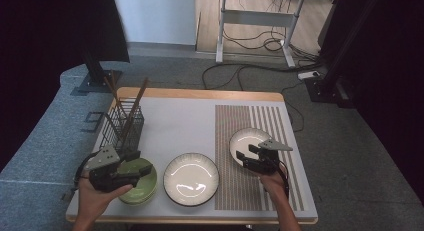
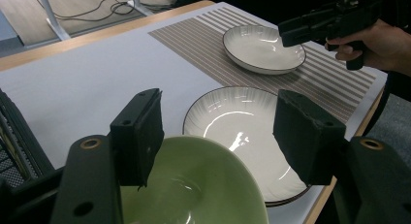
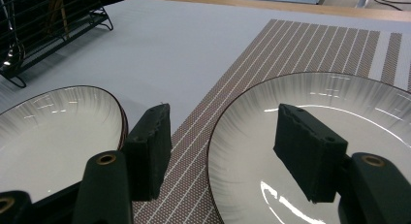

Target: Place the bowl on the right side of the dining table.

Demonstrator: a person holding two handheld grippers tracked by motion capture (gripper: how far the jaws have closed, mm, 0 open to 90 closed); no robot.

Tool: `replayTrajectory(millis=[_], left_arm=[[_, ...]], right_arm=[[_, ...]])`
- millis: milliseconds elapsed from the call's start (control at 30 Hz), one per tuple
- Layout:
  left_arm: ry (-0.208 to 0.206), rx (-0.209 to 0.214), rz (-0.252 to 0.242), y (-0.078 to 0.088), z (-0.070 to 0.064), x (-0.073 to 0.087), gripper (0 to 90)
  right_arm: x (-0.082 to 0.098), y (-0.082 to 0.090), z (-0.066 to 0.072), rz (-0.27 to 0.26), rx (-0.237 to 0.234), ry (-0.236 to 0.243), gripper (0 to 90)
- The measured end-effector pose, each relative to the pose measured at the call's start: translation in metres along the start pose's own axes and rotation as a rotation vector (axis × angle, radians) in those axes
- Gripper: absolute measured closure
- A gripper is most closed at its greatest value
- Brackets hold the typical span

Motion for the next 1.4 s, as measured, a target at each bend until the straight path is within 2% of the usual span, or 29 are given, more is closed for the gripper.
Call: replayTrajectory(millis=[333,533,867,933,1133,1267,1400], left_arm=[[0.018,-0.012,0.015,0.000,0.010,0.004,35.1],[0.054,-0.025,0.022,0.004,0.020,0.014,34.8],[0.085,-0.039,0.034,0.008,0.029,0.023,34.9],[0.095,-0.054,0.038,0.009,0.033,0.025,35.0],[0.097,-0.068,0.055,0.007,0.036,0.030,35.0],[0.093,-0.082,0.068,0.007,0.038,0.032,35.0],[0.110,-0.082,0.082,0.009,0.041,0.036,34.9]], right_arm=[[0.004,-0.003,0.002,0.020,-0.012,0.013,39.3],[0.003,-0.005,0.004,0.023,-0.015,0.016,39.3],[0.002,-0.008,0.004,0.021,-0.007,0.009,39.2],[0.001,-0.008,0.005,0.017,-0.011,0.012,39.2],[0.003,-0.005,-0.001,0.021,-0.006,-0.001,39.3],[0.003,-0.007,0.003,0.024,-0.012,0.015,39.3],[0.003,-0.008,0.006,0.029,-0.019,0.022,39.3]])
Point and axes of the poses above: each handheld gripper's, and its own axes: y roughly backward along the jaws, x roughly out of its underside, z roughly to its left, the point moved 8 cm from there along -y, roughly forward along the jaws, and after that the axes turned 5 degrees about z, right-handed, at the moved point
